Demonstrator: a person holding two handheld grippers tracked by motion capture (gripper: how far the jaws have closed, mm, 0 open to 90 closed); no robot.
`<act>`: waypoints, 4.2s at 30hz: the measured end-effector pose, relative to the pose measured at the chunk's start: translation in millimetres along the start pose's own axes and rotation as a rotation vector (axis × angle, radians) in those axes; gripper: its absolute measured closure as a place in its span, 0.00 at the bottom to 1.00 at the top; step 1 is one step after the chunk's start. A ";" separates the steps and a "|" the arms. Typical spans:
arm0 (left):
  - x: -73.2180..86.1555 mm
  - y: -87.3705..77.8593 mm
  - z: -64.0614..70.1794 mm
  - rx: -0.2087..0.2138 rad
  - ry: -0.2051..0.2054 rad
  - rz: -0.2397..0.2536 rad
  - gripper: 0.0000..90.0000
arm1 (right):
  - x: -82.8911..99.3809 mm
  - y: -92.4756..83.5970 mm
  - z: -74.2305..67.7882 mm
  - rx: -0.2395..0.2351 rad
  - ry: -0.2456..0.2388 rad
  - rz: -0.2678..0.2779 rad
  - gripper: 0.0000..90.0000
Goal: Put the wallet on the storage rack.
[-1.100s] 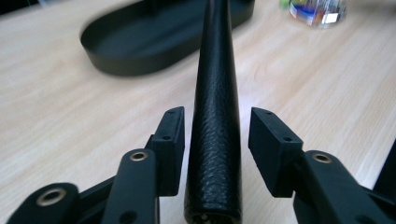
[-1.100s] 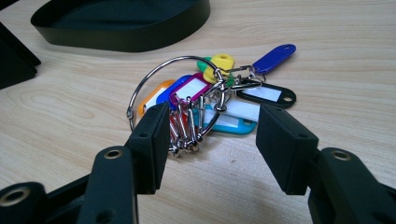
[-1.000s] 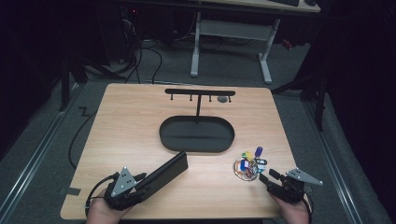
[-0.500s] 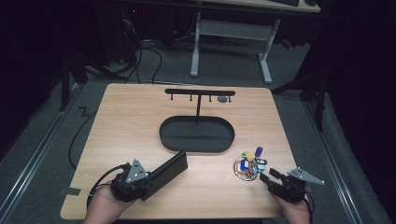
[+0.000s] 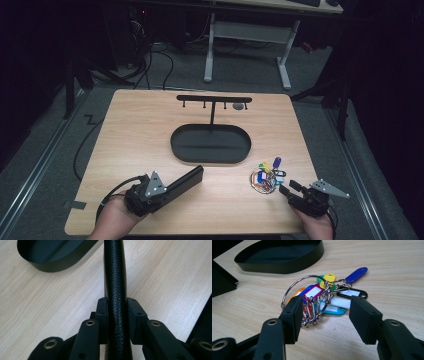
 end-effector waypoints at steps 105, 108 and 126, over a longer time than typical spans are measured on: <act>-138.7 142.2 -68.3 -0.104 0.372 0.140 0.82 | 12.7 -21.7 11.6 0.018 0.055 0.020 0.50; -136.2 142.1 -67.3 -0.098 0.365 0.128 0.81 | 13.2 -21.0 11.3 0.019 0.056 0.014 0.50; -116.5 134.3 -61.4 -0.035 0.351 0.073 0.70 | 12.8 -18.9 7.6 0.012 0.054 0.008 0.50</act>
Point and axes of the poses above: each handheld gripper's, and its own axes: y roughly forward along the jaws, x roughly out of its underside, z roughly to its right, the point moved 5 cm from there along y, roughly forward along the jaws, and after that the axes turned 8 degrees about -x, right-handed, at the moved point
